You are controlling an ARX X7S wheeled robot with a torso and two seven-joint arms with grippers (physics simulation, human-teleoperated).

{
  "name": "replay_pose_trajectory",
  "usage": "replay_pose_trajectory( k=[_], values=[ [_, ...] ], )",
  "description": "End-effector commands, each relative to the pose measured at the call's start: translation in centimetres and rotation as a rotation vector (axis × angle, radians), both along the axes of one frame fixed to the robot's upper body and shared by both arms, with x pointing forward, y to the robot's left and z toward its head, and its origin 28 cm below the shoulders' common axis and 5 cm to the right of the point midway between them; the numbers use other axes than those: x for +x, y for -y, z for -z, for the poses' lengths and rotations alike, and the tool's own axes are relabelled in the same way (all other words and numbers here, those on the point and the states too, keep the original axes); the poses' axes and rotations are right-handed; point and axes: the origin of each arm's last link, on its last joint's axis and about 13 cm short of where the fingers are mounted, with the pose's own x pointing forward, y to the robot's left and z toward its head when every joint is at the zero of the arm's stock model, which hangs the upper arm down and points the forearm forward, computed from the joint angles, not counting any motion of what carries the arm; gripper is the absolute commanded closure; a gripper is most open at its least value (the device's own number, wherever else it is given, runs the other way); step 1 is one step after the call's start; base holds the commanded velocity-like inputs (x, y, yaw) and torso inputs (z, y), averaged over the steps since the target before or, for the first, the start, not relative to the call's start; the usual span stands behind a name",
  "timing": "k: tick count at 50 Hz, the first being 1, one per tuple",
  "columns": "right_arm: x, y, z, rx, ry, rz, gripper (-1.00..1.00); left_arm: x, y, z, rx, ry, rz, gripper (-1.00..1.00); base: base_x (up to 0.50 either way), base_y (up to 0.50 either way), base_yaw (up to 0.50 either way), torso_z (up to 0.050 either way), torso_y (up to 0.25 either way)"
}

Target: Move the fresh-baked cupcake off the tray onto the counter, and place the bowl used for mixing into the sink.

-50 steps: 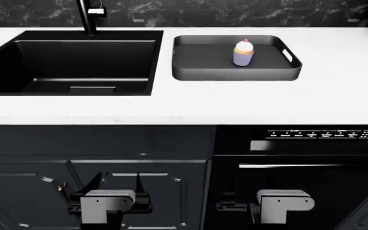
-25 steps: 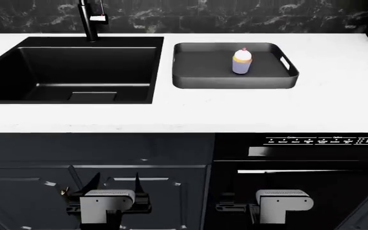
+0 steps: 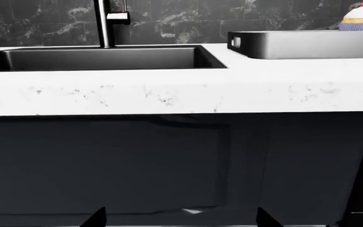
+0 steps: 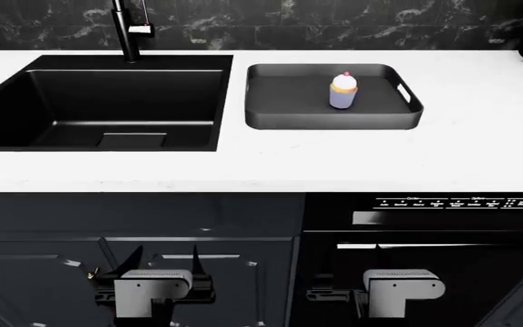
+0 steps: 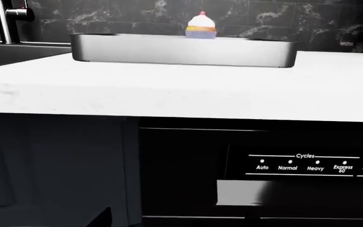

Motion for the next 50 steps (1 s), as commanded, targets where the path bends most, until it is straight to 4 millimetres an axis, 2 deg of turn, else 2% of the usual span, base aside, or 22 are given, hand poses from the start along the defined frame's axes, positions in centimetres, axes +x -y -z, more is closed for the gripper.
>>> replay_pose_trajectory(
  k=[1, 4, 5, 6, 7, 12, 14, 17, 21, 23, 31, 36, 43, 48, 50],
  values=[
    [0.2, 0.1, 0.0, 0.040, -0.037, 0.013, -1.00, -0.2, 0.1, -0.1, -0.003, -0.002, 0.023, -1.00, 0.00, 0.00, 0.00, 0.000, 0.000],
    [0.2, 0.3, -0.3, 0.049, -0.050, 0.006, -1.00, -0.8, 0.1, -0.5, 0.035, -0.032, 0.040, -1.00, 0.00, 0.00, 0.00, 0.000, 0.000],
    [0.1, 0.4, -0.6, 0.036, -0.040, 0.005, -1.00, -1.0, -0.1, -0.9, -0.032, -0.018, 0.037, -1.00, 0.00, 0.00, 0.00, 0.000, 0.000],
    [0.0, 0.6, -1.3, 0.024, -0.004, -0.007, -1.00, -1.2, -0.4, -3.0, -0.020, -0.018, 0.034, -1.00, 0.00, 0.00, 0.00, 0.000, 0.000],
    [0.1, 1.0, -2.4, 0.048, 0.013, 0.013, -1.00, -1.7, -0.6, -1.9, -0.039, -0.018, 0.036, -1.00, 0.00, 0.00, 0.00, 0.000, 0.000],
    [-1.2, 1.8, -5.3, 0.030, 0.010, -0.034, -1.00, -3.8, -1.2, -3.5, -0.042, -0.040, 0.052, -1.00, 0.00, 0.00, 0.00, 0.000, 0.000],
    [-1.8, 2.0, -6.8, 0.015, 0.002, -0.071, -1.00, -4.6, -1.6, -5.1, -0.043, -0.043, 0.043, -1.00, 0.00, 0.00, 0.00, 0.000, 0.000],
    [-3.6, 2.5, -10.7, 0.039, -0.014, -0.133, -1.00, -5.2, -2.0, -9.5, -0.056, -0.027, 0.076, -1.00, 0.00, 0.00, 0.00, 0.000, 0.000],
    [-4.8, 3.0, -13.2, -0.036, -0.034, -0.166, -1.00, -5.3, -2.0, -13.6, 0.016, -0.008, 0.133, -1.00, 0.00, 0.00, 0.00, 0.000, 0.000],
    [-5.2, 3.2, -14.4, -0.042, -0.041, -0.167, -1.00, -5.5, -1.9, -15.0, 0.012, -0.007, 0.163, -1.00, 0.00, 0.00, 0.00, 0.000, 0.000],
    [-6.9, 3.7, -18.8, -0.063, -0.035, -0.207, -1.00, -4.9, -2.5, -21.4, 0.101, 0.083, 0.132, -1.00, 0.00, 0.00, 0.00, 0.000, 0.000],
    [-6.4, 3.9, -20.4, -0.052, -0.046, -0.173, -1.00, -4.7, -2.6, -22.8, 0.138, 0.089, 0.143, -1.00, 0.00, 0.00, 0.00, 0.000, 0.000],
    [-6.2, 4.2, -22.2, -0.091, -0.010, -0.162, -1.00, -4.7, -2.7, -23.2, 0.171, 0.105, 0.123, -1.00, 0.00, 0.00, 0.00, 0.000, 0.000],
    [-6.0, 4.1, -22.3, -0.076, 0.001, -0.150, -1.00, -4.5, -2.7, -22.9, 0.167, 0.117, 0.123, -1.00, 0.00, 0.00, 0.00, 0.000, 0.000],
    [-5.8, 4.1, -23.2, -0.071, 0.033, -0.132, -1.00, -4.7, -2.5, -23.4, 0.180, 0.140, 0.126, -1.00, 0.00, 0.00, 0.00, 0.000, 0.000]
  ],
)
